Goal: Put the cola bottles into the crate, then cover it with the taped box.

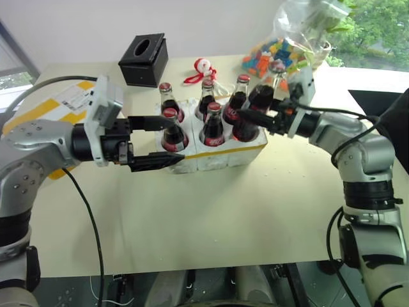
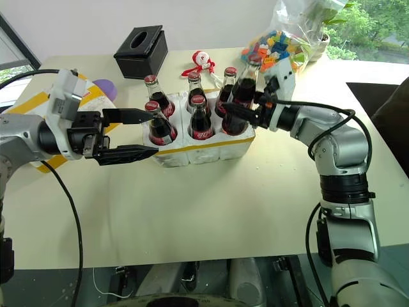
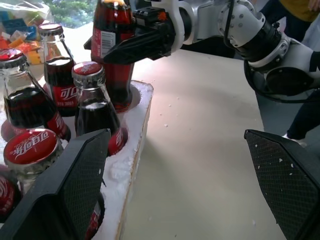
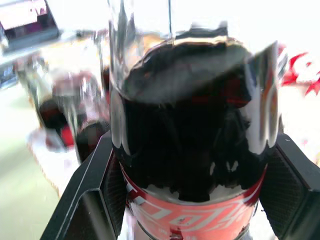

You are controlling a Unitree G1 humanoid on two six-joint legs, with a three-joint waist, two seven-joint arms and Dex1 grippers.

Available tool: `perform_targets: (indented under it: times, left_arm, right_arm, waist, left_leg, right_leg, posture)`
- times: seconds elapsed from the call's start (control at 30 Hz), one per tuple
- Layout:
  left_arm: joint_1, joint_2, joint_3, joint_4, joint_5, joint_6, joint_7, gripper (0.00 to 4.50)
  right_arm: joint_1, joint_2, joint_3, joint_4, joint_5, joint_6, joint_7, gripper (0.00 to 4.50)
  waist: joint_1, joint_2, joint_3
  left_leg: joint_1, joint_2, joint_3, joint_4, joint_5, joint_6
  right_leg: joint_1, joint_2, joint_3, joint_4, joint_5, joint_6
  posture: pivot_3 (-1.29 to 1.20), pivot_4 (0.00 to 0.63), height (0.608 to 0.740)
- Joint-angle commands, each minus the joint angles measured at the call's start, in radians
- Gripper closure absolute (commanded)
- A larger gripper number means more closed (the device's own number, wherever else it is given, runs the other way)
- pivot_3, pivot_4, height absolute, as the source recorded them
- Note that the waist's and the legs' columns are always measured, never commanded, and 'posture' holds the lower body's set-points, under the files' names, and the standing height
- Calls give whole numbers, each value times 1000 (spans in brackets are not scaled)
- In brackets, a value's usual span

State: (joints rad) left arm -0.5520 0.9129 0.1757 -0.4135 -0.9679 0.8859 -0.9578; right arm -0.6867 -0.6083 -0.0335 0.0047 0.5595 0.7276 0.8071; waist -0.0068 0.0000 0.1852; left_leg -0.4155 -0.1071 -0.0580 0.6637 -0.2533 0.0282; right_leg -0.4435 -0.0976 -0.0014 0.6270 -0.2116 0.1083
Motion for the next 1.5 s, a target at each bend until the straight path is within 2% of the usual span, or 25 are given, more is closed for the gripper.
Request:
perform_targets:
  times: [0.03, 0.2, 0.27, 0.33, 0.5, 0.63, 0.7, 0.8, 0.9, 0.97, 1.07, 1.13, 1.23, 1.33, 1.5]
  left_arm:
    - [-14, 11, 19, -7, 17, -27, -5, 0]
    - [-26, 8, 6, 5, 32, -37, -21, 0]
    - [-28, 7, 3, 7, 38, -41, -26, 0]
    - [-24, 6, 0, 7, 46, -46, -31, 0]
    - [-5, 8, 1, -7, 58, -52, -37, 0]
    - [22, 25, 33, -16, 75, -57, -28, 0]
    - [77, 55, 96, -27, 96, -61, -7, 0]
    - [144, 87, 164, -40, 121, -70, 18, 0]
    - [273, 144, 281, -49, 227, -101, 43, 0]
    - [380, 179, 355, -51, 326, -141, 41, 0]
    - [576, 219, 475, -11, 529, -245, 34, 0]
    - [654, 219, 519, 11, 604, -298, 33, 0]
    - [817, 194, 603, 127, 799, -426, 74, 0]
    - [912, 184, 581, 316, 973, -622, 190, 0]
    - [857, 190, 471, 549, 1073, -765, 313, 0]
  right_arm:
    - [14, -11, 39, -85, -8, -30, 66, 1721]
    - [6, 25, 90, -41, -83, -73, 38, 1721]
    - [-2, 37, 98, -19, -106, -78, 29, 685]
    - [-5, 42, 103, -8, -128, -89, 28, 38]
    - [-11, 9, 49, -44, -103, -65, 57, 38]
    - [8, -122, -61, -150, 39, 36, 184, 38]
    - [10, -232, -154, -200, 148, 108, 274, 38]
    - [14, -325, -228, -227, 241, 162, 338, 38]
    - [17, -413, -280, -218, 297, 199, 401, 38]
    - [20, -431, -286, -213, 311, 207, 406, 38]
    - [29, -415, -273, -209, 286, 162, 389, 38]
    - [32, -404, -262, -204, 277, 149, 372, 38]
    - [24, -372, -232, -184, 264, 132, 355, 38]
    - [3, -353, -209, -157, 253, 118, 348, 38]
    - [-11, -360, -210, -126, 233, 102, 340, 38]
  waist:
    - [-4, 0, 0]
    - [-6, 0, 0]
    - [-6, 0, 0]
    - [-6, 0, 0]
    - [-4, -1, 0]
    - [4, 0, 0]
    - [3, 0, 0]
    - [1, 0, 0]
    - [-7, 0, 0]
    - [-8, 0, 0]
    - [-5, 0, 0]
    - [-1, 0, 0]
    - [6, 0, 0]
    - [11, 1, 0]
    - [27, 0, -1]
  left_leg:
    - [0, 0, 0, 0, 0, 0]
    - [0, 1, 0, -1, 0, 0]
    - [0, 1, 0, -1, 0, 0]
    - [0, 0, 0, -1, 0, 0]
    - [1, 0, 0, -1, 0, 0]
    - [0, 0, 0, -1, 0, 0]
    - [0, 0, 0, 0, -1, 1]
    - [0, 1, 0, -1, -4, 7]
    - [1, 2, 1, -2, -5, 7]
    - [1, 3, 2, -2, -5, 7]
    - [1, 3, 2, -3, -5, 7]
    - [1, 3, 2, -4, -5, 7]
    - [1, 3, 2, -4, -7, 5]
    - [1, 3, 4, -6, -7, 6]
    - [0, 3, 4, -8, -7, 5]
  right_leg:
    - [0, 0, 0, 0, 0, 0]
    - [-1, 0, 0, 0, 0, 0]
    - [-1, 0, 0, 0, 0, 0]
    - [-1, 0, 0, 0, 0, 0]
    - [0, 0, 0, 0, 0, 0]
    - [0, 0, 0, 0, 0, 0]
    - [0, 0, 0, -1, 0, 0]
    - [0, 0, 0, -3, 0, 0]
    - [2, 0, -1, -8, 0, 0]
    - [2, 0, 0, -8, 0, 0]
    - [2, 0, 0, -8, -2, -3]
    - [2, 0, 0, -9, -2, -3]
    - [2, -1, 0, -11, -2, -4]
    - [1, -2, 0, -13, -2, -4]
    - [1, -2, 0, -13, -2, -4]
  posture:
    - [0, 150, 732]
    - [0, 150, 732]
    - [0, 150, 732]
    - [0, 150, 732]
    - [0, 150, 732]
    - [0, 150, 732]
    - [0, 150, 732]
    - [0, 150, 732]
    - [0, 150, 732]
    - [0, 150, 732]
    - [0, 150, 732]
    - [0, 150, 732]
    - [0, 150, 732]
    - [0, 150, 732]
    - [0, 150, 732]
